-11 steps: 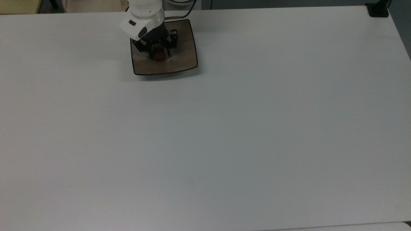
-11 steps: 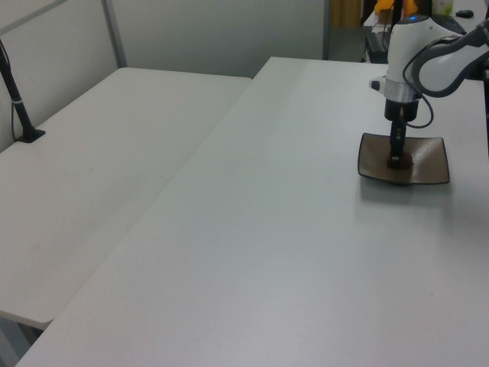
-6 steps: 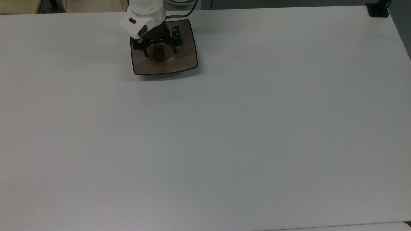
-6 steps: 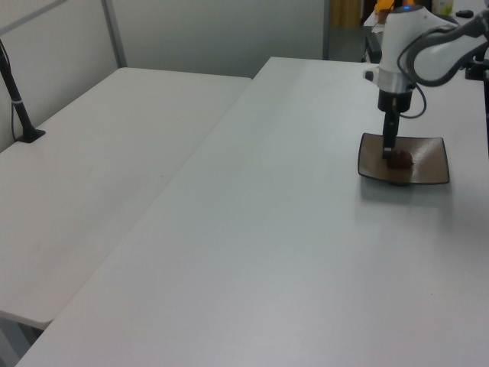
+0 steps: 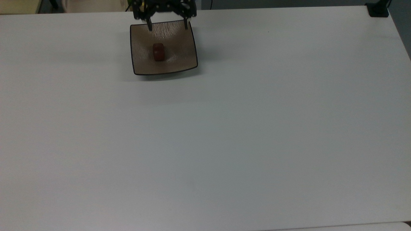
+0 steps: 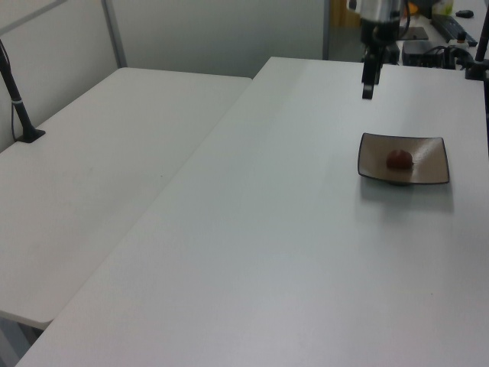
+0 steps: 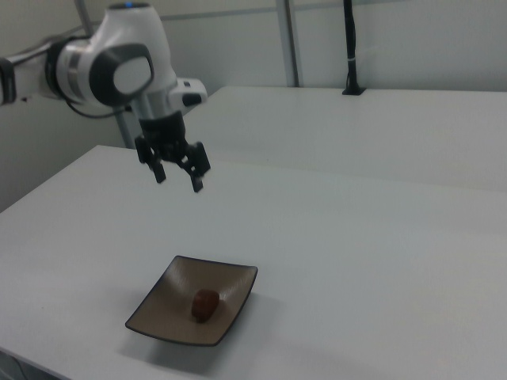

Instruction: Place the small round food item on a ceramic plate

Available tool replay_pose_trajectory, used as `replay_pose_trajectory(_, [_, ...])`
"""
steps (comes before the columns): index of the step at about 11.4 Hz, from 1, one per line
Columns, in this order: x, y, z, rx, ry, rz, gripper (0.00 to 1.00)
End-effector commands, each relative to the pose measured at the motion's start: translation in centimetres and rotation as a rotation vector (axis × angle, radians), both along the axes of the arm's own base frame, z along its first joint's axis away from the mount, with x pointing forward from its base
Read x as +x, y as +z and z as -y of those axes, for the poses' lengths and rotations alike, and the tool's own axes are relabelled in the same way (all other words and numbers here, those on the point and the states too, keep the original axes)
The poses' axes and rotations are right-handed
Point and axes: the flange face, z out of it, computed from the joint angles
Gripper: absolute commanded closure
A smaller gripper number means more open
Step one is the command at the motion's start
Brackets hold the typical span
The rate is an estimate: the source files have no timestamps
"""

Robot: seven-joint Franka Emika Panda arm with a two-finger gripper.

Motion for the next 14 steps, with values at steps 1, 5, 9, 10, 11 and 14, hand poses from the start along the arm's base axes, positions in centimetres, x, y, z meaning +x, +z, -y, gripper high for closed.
replay_pose_trajectory(1, [-0.2, 6.1, -0.1, 0.008, -0.040, -0.019, 0.00])
replay_pose_trajectory(5, [-0.9, 10.2, 0.3, 0.011, -0.052, -0.023, 0.00])
replay_pose_trajectory(9, [0.8, 10.3, 0.0, 0.010, 0.095, 0.078, 0.00])
replay_pose_trajectory(10, [1.4, 10.4, 0.4, 0.010, 0.103, 0.111, 0.00])
replay_pose_trajectory(11, [1.3, 10.3, 0.5, 0.015, 0.101, 0.103, 0.00])
replay_pose_trajectory(14, [1.3, 10.6, 0.7, 0.060, 0.093, 0.117, 0.00])
